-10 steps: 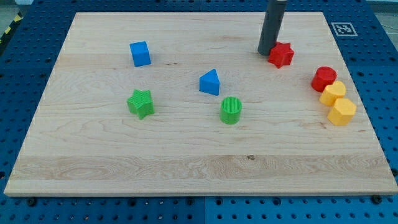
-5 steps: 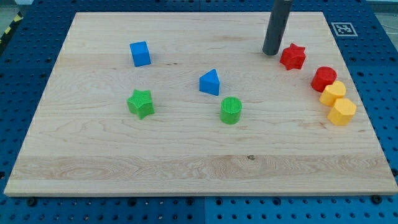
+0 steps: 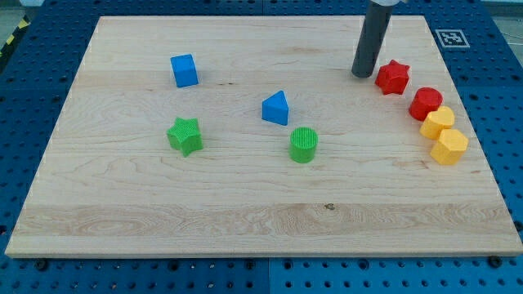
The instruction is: Move the red star above the red circle
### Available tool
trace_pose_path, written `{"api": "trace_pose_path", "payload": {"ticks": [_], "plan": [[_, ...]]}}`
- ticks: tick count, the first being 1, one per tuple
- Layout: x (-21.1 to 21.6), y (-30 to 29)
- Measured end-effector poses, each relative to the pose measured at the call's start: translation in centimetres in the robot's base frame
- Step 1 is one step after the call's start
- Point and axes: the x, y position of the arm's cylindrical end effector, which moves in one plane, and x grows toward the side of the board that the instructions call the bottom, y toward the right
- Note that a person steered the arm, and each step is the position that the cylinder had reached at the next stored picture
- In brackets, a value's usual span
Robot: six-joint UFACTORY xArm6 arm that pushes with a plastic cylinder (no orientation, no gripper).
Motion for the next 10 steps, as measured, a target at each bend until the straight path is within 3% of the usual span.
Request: {"api": "trace_pose_path", "payload": {"ticks": [7,10], "plan": [[0.4,4.9],[1.0,-0.7]]}}
